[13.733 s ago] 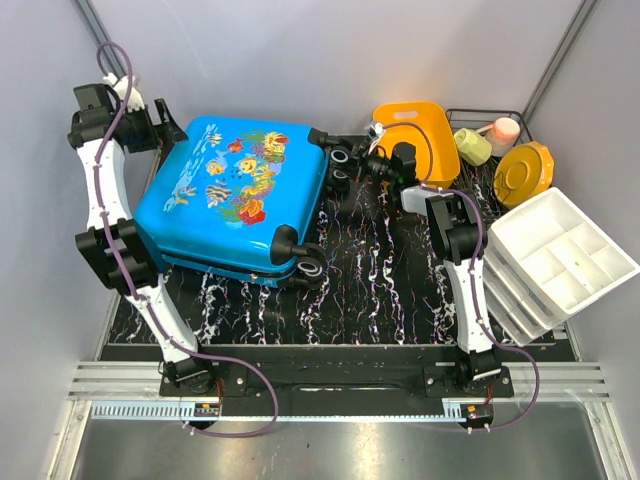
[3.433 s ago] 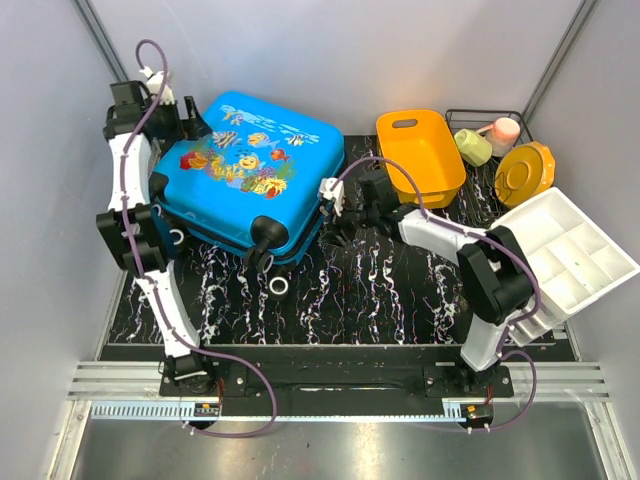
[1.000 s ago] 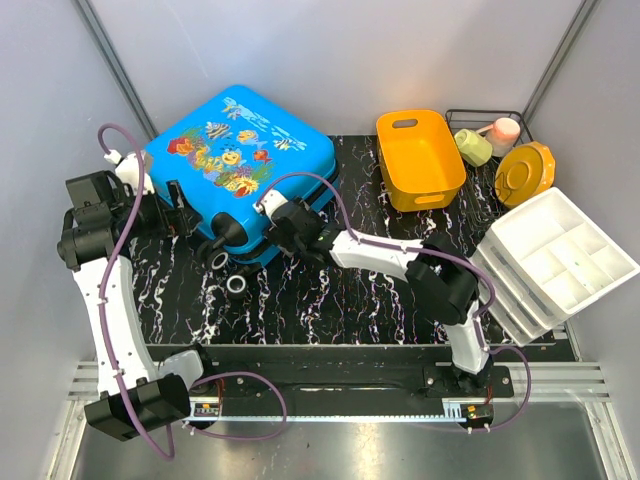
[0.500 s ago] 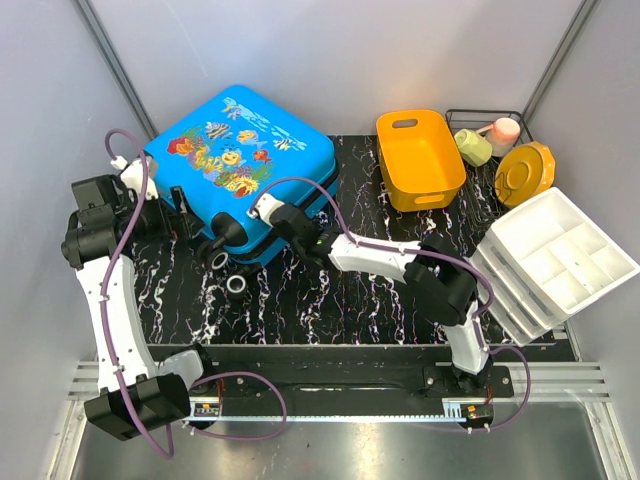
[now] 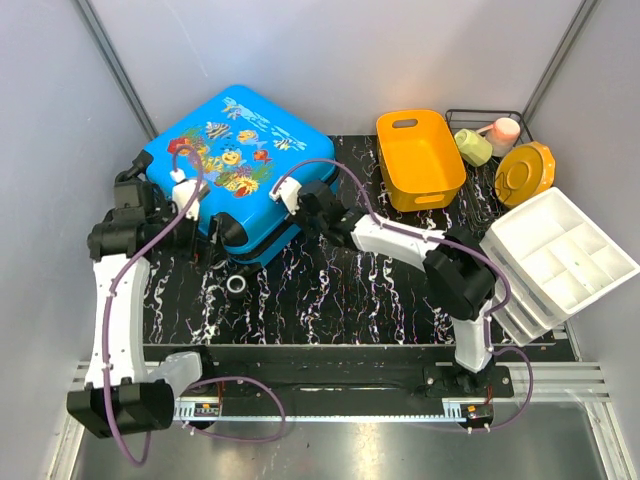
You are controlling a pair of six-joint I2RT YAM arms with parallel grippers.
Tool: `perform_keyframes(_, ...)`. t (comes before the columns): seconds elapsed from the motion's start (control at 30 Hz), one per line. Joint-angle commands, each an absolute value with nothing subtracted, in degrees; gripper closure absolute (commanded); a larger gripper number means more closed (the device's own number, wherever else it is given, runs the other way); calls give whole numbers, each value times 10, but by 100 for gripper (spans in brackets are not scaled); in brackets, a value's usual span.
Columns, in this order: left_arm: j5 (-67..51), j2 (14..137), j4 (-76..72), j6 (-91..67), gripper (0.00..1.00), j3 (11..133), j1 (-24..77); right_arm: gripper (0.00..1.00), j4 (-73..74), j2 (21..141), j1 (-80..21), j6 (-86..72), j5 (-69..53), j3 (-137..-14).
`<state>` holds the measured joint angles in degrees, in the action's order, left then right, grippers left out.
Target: Open, take out, and arrange the luggage
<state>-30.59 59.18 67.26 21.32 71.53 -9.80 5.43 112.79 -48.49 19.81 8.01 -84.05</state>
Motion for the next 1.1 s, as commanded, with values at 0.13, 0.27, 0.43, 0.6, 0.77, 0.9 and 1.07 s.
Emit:
perform_keyframes(0.13,-236,665,623,243,1,703,-12,100,52,1094,-432,164,-33,-831)
perform_keyframes(0.27,-210,673,617,250,12,672,28,100,46,1091,-423,172,-54,-823)
perform_keyframes(0.43,-181,663,616,268,40,651,36,100,44,1084,-420,174,-80,-811)
perform_keyframes(0.6,-171,643,659,319,76,636,35,100,46,1074,-420,171,-99,-794)
perform_keyframes(0.77,-138,590,696,370,100,606,25,100,51,1049,-422,152,-107,-771)
perform_keyframes(0.9,-116,553,715,448,100,596,-29,100,54,1024,-423,137,-90,-742)
perform_keyframes(1.07,-124,569,726,533,100,616,-162,100,56,1014,-402,165,-25,-732)
